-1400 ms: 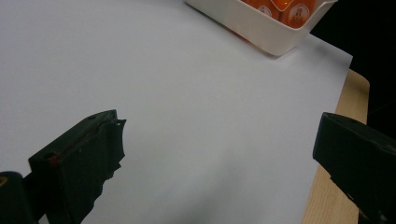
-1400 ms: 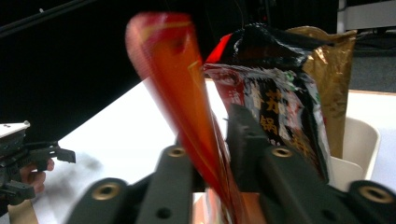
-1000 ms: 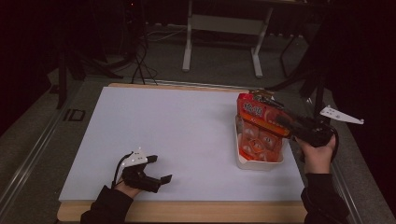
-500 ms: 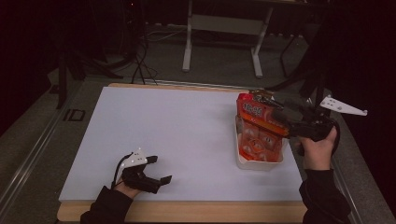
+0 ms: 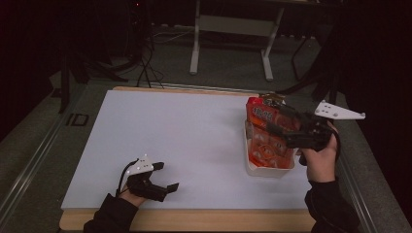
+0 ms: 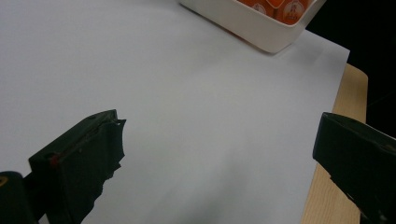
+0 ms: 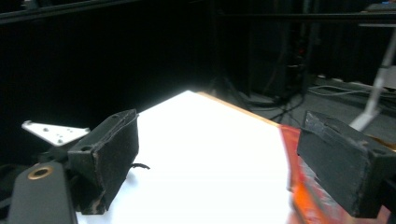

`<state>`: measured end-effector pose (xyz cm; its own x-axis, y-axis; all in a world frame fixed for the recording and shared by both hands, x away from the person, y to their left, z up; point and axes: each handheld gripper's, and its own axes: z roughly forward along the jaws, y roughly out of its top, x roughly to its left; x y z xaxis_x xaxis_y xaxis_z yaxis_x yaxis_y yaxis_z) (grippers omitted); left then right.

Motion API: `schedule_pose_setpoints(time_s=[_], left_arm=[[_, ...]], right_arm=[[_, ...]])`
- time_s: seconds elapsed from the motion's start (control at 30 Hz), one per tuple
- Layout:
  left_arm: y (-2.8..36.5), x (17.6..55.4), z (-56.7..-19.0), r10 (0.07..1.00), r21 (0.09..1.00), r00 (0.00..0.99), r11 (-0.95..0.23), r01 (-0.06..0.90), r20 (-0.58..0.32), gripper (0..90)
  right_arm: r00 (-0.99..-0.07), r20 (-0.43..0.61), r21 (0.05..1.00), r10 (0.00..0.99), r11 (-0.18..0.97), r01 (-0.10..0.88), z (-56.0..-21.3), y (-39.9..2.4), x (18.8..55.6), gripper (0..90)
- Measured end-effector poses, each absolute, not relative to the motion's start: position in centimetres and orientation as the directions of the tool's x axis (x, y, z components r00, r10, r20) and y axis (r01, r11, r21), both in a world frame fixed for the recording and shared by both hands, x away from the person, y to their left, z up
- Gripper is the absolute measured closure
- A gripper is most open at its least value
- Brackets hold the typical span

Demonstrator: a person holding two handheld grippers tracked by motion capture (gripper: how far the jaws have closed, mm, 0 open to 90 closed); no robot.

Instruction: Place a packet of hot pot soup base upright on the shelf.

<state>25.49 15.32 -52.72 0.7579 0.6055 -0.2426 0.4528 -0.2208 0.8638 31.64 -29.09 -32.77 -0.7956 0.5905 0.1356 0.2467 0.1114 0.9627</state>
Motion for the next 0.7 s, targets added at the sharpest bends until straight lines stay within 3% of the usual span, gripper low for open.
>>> schedule_pose_setpoints(time_s=[0.7], left_arm=[[15.3,25.3,-52.6,0.597,0.869,0.766,-0.22,0.442,-0.238,1.6]], right_arm=[[-0.884,0.155,0.931,0.44,0.233,0.279,-39.3,-23.8,29.3,13.5]])
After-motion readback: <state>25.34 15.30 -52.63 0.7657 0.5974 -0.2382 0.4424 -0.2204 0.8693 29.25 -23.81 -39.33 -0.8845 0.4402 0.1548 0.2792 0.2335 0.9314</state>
